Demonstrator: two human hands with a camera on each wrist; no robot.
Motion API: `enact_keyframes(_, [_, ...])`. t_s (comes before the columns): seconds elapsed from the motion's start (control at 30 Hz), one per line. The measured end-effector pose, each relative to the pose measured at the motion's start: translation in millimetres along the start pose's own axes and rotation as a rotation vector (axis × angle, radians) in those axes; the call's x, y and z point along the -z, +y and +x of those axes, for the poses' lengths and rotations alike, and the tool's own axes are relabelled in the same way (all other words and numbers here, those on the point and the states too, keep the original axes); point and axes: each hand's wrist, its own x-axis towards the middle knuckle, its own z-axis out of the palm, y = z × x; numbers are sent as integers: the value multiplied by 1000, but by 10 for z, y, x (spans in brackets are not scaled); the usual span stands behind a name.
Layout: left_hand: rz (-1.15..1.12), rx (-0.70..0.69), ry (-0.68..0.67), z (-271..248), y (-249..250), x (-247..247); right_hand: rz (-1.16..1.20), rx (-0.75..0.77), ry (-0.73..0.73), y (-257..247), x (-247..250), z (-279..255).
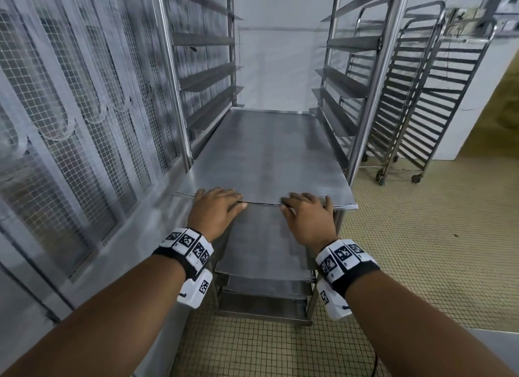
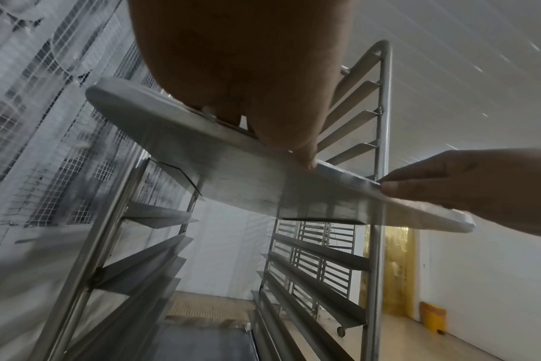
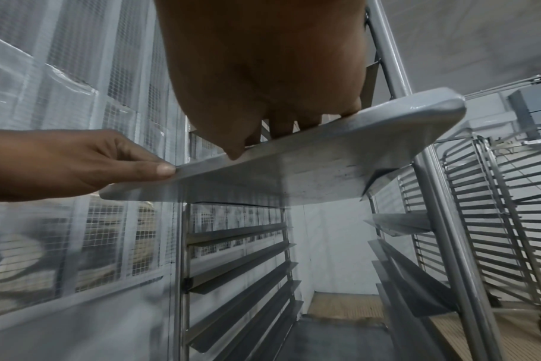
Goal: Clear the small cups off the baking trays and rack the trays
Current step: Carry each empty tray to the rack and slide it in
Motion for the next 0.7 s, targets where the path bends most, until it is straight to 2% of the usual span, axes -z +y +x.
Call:
enact_keyframes(0.33, [-4, -23, 76, 830, -296, -281, 34, -21, 18, 220, -271, 802])
enact_keyframes(0.53, [-8, -18, 61, 1358, -468, -434, 30, -36, 46, 350, -455, 1352])
enact_keyframes(0.7, [-29, -23, 52, 1671, -551, -530, 35, -61, 8, 457, -536, 1680])
